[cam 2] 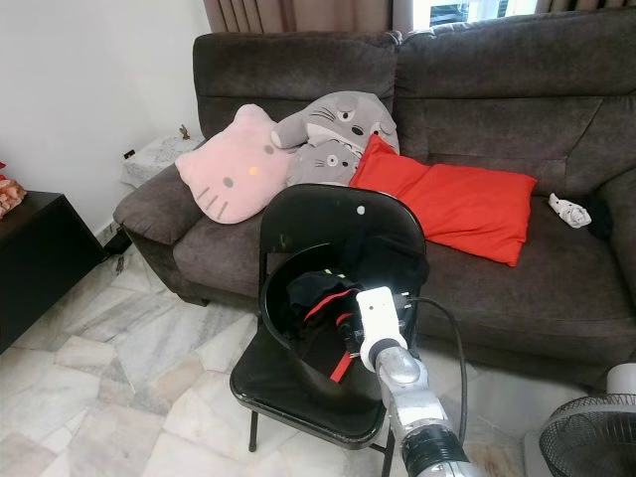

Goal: Hang hanger

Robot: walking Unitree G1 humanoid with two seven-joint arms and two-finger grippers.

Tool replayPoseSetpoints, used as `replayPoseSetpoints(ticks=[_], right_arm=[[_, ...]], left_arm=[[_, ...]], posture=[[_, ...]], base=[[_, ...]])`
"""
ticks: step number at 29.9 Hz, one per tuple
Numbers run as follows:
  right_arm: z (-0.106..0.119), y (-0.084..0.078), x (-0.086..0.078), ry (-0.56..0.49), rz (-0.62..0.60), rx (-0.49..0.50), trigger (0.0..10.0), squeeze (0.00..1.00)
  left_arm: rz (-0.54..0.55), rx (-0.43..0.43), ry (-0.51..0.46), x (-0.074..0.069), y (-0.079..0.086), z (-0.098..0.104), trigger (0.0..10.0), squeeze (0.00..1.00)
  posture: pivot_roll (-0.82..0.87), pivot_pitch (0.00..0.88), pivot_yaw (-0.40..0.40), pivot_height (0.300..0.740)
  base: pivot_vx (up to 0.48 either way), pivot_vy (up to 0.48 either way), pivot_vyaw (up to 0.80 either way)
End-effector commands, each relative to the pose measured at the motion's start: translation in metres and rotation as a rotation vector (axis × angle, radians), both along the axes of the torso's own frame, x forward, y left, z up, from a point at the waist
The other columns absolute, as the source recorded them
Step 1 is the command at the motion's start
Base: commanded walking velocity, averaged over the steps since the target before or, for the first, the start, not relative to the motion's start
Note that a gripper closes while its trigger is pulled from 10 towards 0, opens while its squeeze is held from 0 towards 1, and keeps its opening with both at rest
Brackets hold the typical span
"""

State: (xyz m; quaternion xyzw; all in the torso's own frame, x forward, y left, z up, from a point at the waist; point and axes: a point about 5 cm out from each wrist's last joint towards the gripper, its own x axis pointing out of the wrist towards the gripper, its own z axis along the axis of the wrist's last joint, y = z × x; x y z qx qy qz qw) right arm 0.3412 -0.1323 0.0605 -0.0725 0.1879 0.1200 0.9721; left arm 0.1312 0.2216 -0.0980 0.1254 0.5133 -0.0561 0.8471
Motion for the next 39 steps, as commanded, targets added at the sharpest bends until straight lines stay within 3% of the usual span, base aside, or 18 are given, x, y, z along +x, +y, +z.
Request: replayPoseSetpoints(ticks=[1, 6, 8, 13, 14, 15, 16, 17, 18, 39], right_arm=[[0.0016, 0.0086, 0.0001, -0.003, 0.022, 0.039, 10.0, 0.00], [0.0027, 0.0110, -0.0008, 0.006, 0.025, 0.086, 10.0, 0.00], [0.0027, 0.0118, -0.0010, 0.021, -0.009, 0.162, 10.0, 0.00], [0.0034, 0.0091, 0.0003, 0.034, -0.075, 0.228, 10.0, 0.00], [0.0033, 0.0080, 0.0005, 0.033, -0.085, 0.229, 8.4, 0.00], [0.0033, 0.0075, 0.0006, 0.031, -0.089, 0.228, 4.4, 0.00], [0.0034, 0.0073, 0.0006, 0.031, -0.090, 0.228, 1.2, 0.00], [0.0034, 0.0073, 0.0006, 0.031, -0.090, 0.228, 1.2, 0.00], [0.0037, 0.0075, 0.0007, 0.031, -0.088, 0.229, 0.0, 0.00], [0.0019, 0.0047, 0.0006, 0.047, -0.108, 0.210, 0.0, 0.00]], left_arm=[[0.001, 0.020, 0.025, -0.0047, 0.0076, -0.0002, 10.0, 0.00], [-0.004, 0.021, 0.027, -0.0050, 0.0077, -0.0002, 10.0, 0.00], [-0.006, 0.021, 0.027, -0.0049, 0.0077, -0.0002, 10.0, 0.00], [-0.005, 0.021, 0.026, -0.0047, 0.0076, -0.0001, 10.0, 0.00], [-0.006, 0.021, 0.026, -0.0047, 0.0076, -0.0002, 10.0, 0.00], [-0.007, 0.021, 0.027, -0.0047, 0.0075, -0.0002, 10.0, 0.00], [-0.007, 0.021, 0.027, -0.0047, 0.0075, -0.0002, 10.0, 0.00], [-0.007, 0.021, 0.027, -0.0047, 0.0075, -0.0002, 10.0, 0.00], [-0.007, 0.021, 0.027, -0.0046, 0.0075, -0.0002, 10.0, 0.00], [-0.015, 0.005, 0.047, -0.0050, 0.0059, -0.0008, 10.0, 0.00]], posture=[[-0.08, 0.000, 0.176, 0.740], [-0.08, 0.000, 0.178, 0.740], [-0.08, 0.000, 0.178, 0.740], [-0.08, 0.000, 0.177, 0.740], [-0.08, 0.000, 0.178, 0.740], [-0.08, 0.000, 0.177, 0.740], [-0.08, 0.000, 0.177, 0.740], [-0.08, 0.000, 0.177, 0.740], [-0.08, 0.000, 0.176, 0.740], [-0.07, 0.000, 0.171, 0.740]], base=[[0.000, 0.000, 0.00], [0.000, 0.000, 0.00], [0.000, 0.000, 0.00], [0.000, 0.000, 0.00], [0.000, 0.000, 0.00], [0.000, 0.000, 0.00], [0.000, 0.000, 0.00], [0.000, 0.000, 0.00], [0.000, 0.000, 0.00], [0.000, 0.000, 0.00]])
